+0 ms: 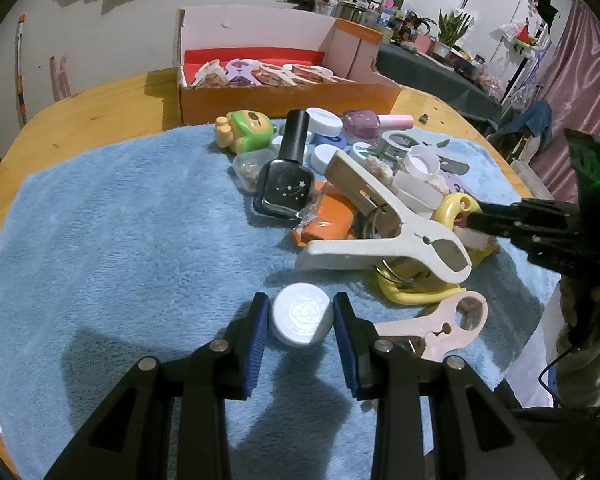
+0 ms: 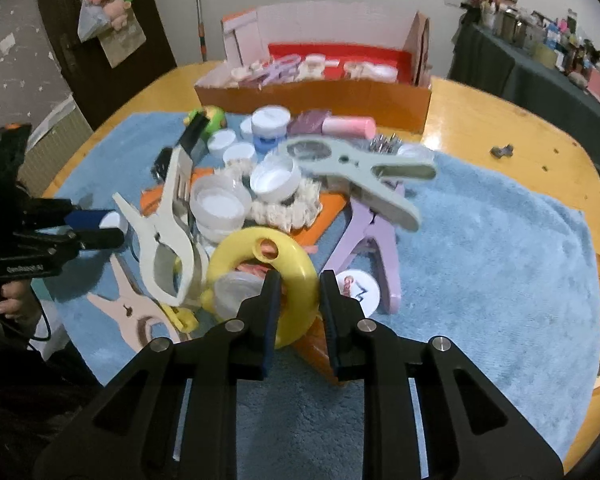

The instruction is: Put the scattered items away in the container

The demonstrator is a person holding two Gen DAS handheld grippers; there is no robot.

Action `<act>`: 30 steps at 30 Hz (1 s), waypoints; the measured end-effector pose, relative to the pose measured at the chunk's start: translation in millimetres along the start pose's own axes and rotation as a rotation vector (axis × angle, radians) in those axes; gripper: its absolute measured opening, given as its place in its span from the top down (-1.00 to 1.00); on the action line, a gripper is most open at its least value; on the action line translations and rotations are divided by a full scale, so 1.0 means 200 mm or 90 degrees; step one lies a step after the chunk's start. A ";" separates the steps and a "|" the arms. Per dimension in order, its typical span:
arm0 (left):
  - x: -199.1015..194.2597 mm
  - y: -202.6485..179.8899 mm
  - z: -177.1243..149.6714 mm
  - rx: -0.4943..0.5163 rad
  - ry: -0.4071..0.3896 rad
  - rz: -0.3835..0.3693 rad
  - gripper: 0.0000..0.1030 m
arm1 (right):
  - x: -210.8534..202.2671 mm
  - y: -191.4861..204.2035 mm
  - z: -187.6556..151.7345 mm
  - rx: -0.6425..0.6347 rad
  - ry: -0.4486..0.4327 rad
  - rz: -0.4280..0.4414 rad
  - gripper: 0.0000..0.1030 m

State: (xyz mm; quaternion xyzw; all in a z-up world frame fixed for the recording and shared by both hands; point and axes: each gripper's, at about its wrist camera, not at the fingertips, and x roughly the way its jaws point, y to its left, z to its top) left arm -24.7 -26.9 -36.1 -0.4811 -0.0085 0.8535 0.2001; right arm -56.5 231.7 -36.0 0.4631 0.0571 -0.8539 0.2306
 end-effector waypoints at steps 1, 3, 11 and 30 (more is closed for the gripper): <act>0.00 0.00 0.00 0.000 0.001 0.000 0.33 | 0.01 0.00 0.00 -0.003 0.004 -0.005 0.62; 0.00 0.00 0.00 0.002 0.002 0.001 0.33 | 0.02 0.01 0.00 -0.010 0.000 -0.011 0.60; 0.00 0.00 0.00 -0.005 0.001 -0.003 0.33 | 0.01 0.00 -0.01 -0.002 -0.028 -0.008 0.63; -0.08 0.00 0.02 -0.006 -0.025 -0.006 0.33 | -0.12 0.05 0.03 -0.016 -0.076 0.014 0.66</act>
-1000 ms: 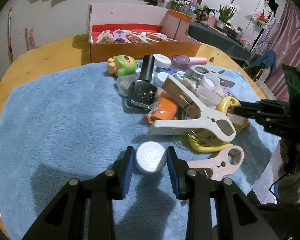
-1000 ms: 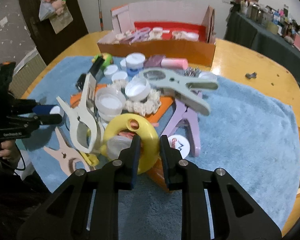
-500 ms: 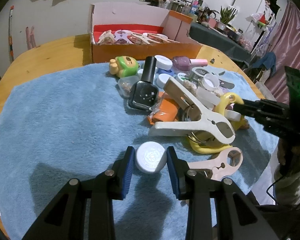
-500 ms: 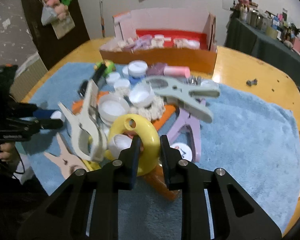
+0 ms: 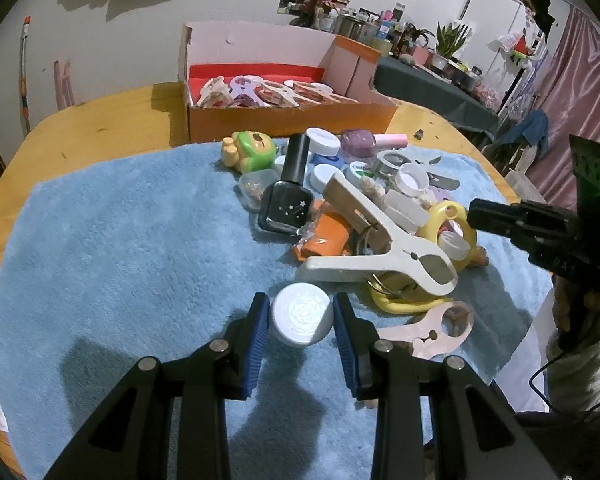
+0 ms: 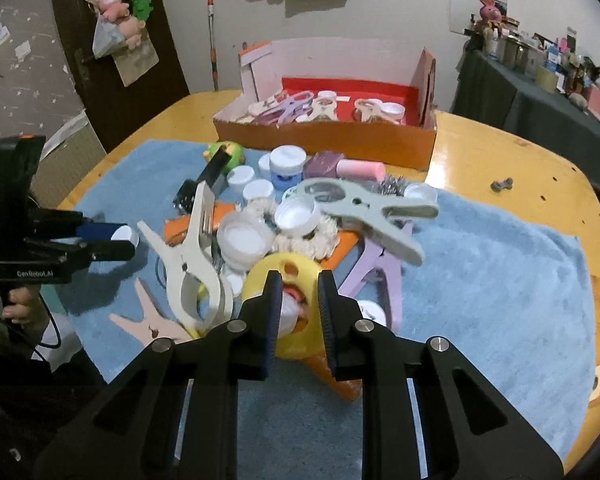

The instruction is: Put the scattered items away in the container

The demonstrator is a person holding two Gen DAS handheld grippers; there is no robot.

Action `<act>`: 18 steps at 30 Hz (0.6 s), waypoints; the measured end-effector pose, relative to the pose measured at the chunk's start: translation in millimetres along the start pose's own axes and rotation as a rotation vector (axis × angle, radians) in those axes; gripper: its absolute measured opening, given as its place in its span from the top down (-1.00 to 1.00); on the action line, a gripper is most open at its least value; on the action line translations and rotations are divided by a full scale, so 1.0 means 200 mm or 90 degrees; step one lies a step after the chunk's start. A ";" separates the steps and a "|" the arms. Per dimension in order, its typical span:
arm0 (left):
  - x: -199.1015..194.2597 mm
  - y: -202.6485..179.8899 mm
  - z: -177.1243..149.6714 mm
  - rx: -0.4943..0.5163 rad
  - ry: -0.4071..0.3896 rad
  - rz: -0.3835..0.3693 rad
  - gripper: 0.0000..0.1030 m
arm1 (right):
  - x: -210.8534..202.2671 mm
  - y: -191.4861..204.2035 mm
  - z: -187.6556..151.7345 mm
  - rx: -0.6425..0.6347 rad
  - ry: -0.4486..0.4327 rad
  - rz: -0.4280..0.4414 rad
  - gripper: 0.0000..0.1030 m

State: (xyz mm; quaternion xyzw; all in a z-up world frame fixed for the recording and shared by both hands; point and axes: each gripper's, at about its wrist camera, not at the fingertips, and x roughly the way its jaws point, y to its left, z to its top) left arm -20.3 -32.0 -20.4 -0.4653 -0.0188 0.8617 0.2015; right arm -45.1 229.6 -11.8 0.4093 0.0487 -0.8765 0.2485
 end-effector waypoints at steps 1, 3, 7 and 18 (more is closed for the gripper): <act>0.00 0.00 0.00 0.000 0.001 -0.001 0.33 | 0.00 0.02 -0.01 -0.010 0.004 0.004 0.65; 0.00 0.01 0.00 -0.002 0.001 -0.001 0.33 | 0.00 0.05 -0.03 -0.025 0.013 0.003 0.64; 0.01 0.01 0.00 -0.004 0.003 -0.009 0.33 | 0.00 0.12 -0.07 -0.064 0.028 0.013 0.33; 0.01 0.01 -0.01 -0.006 0.007 -0.017 0.33 | 0.03 0.17 -0.07 -0.100 0.020 0.000 -0.19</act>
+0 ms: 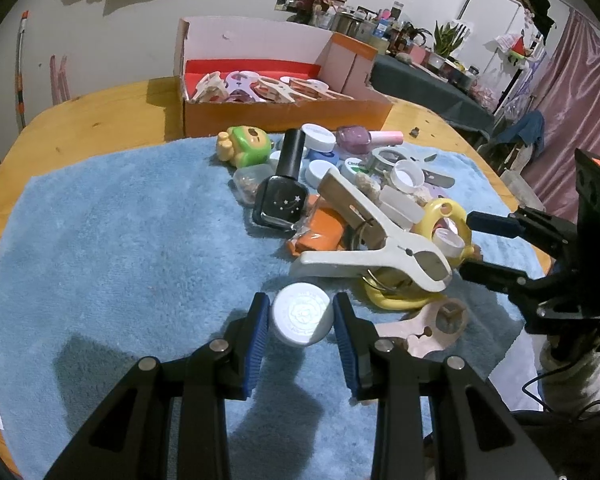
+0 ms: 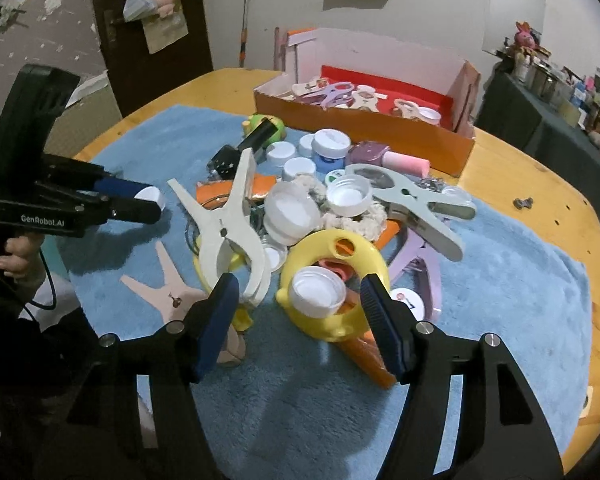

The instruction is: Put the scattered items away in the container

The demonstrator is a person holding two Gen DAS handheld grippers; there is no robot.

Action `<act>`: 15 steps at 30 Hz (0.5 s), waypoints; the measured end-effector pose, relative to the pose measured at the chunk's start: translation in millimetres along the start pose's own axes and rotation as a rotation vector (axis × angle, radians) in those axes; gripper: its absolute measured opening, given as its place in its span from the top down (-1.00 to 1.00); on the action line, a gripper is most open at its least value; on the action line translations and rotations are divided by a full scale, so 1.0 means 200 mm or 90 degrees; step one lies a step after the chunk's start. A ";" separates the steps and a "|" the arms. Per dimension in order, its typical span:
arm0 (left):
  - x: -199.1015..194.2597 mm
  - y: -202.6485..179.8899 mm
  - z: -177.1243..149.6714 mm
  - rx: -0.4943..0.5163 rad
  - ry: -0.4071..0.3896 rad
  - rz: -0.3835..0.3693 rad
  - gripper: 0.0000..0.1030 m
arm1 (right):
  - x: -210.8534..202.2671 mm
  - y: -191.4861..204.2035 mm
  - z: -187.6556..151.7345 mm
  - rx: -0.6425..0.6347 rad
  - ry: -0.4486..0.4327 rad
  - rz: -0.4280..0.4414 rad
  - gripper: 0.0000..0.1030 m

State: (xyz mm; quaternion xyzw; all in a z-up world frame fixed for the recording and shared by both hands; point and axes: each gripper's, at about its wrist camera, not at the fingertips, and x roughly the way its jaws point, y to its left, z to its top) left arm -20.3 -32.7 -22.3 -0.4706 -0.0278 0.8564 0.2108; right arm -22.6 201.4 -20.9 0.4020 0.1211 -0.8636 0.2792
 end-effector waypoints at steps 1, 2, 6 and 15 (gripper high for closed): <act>0.00 0.00 0.00 -0.001 0.000 0.000 0.33 | 0.00 0.01 0.00 -0.010 -0.002 -0.005 -0.19; 0.00 0.00 0.00 -0.002 0.001 0.000 0.33 | 0.00 0.02 0.00 -0.018 -0.001 -0.007 -0.18; 0.00 0.01 0.00 -0.007 0.004 -0.003 0.33 | 0.01 0.04 0.00 -0.042 0.015 0.001 -0.06; -0.01 0.01 -0.02 -0.014 0.000 0.008 0.33 | 0.05 0.03 0.02 -0.152 0.075 0.021 0.09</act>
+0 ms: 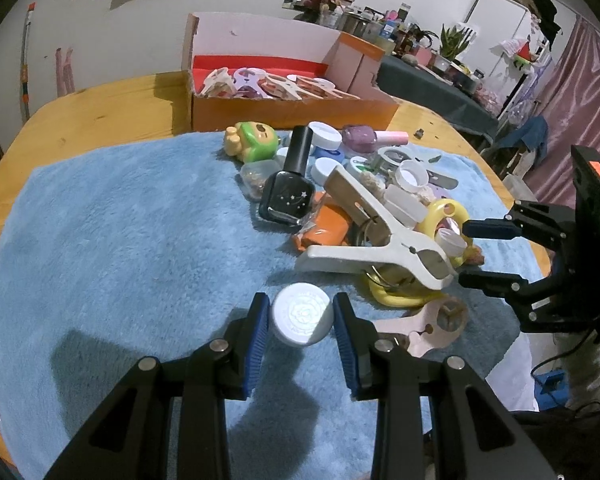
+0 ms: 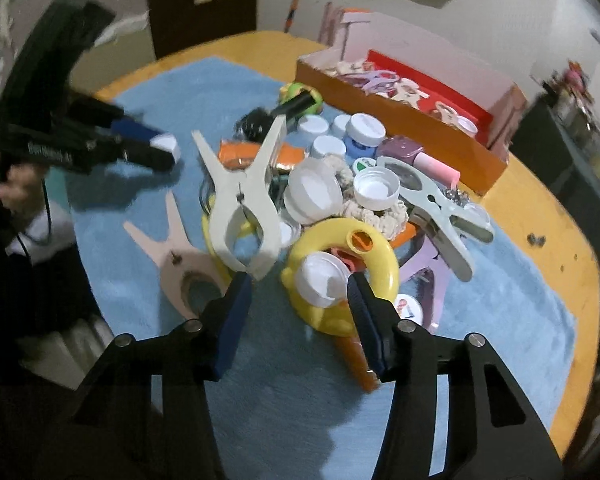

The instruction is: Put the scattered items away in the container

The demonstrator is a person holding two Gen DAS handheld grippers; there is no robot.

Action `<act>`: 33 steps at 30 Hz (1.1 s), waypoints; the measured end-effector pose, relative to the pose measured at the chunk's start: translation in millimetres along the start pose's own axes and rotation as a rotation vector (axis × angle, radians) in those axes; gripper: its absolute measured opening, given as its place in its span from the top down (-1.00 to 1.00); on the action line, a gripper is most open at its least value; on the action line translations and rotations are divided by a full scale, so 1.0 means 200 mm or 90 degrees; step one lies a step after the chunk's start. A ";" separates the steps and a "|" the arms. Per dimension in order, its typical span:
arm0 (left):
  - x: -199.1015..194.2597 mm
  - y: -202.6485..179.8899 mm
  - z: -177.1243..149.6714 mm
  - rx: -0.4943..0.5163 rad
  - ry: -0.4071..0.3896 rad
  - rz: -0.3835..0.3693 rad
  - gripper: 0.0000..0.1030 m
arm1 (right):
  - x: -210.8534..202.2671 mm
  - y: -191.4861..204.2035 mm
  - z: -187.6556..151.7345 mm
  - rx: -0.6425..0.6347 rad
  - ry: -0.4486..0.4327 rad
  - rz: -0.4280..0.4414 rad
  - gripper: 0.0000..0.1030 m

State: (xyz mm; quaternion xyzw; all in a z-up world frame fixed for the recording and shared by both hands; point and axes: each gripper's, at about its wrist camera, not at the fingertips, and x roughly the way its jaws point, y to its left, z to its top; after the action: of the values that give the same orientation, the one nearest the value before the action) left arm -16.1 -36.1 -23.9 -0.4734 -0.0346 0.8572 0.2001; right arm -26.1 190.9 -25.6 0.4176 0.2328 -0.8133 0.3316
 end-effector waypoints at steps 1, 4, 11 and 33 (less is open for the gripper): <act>0.00 0.00 0.00 -0.002 -0.002 0.003 0.33 | 0.01 0.01 0.00 -0.021 0.009 0.007 0.13; 0.00 -0.01 -0.01 -0.009 -0.006 0.011 0.33 | 0.03 0.03 0.00 -0.066 0.022 0.005 0.19; 0.00 -0.03 -0.03 -0.024 -0.008 0.019 0.33 | 0.06 0.04 0.04 -0.122 0.024 0.027 0.31; -0.03 -0.04 -0.04 -0.042 -0.013 0.029 0.33 | 0.07 -0.01 0.04 -0.139 0.019 0.049 0.67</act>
State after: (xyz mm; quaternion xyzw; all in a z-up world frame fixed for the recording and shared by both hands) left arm -3.2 -32.8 -21.3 -0.4719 -0.0541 0.8645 0.1642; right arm -38.3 181.9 -31.8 0.3999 0.3090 -0.7632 0.4026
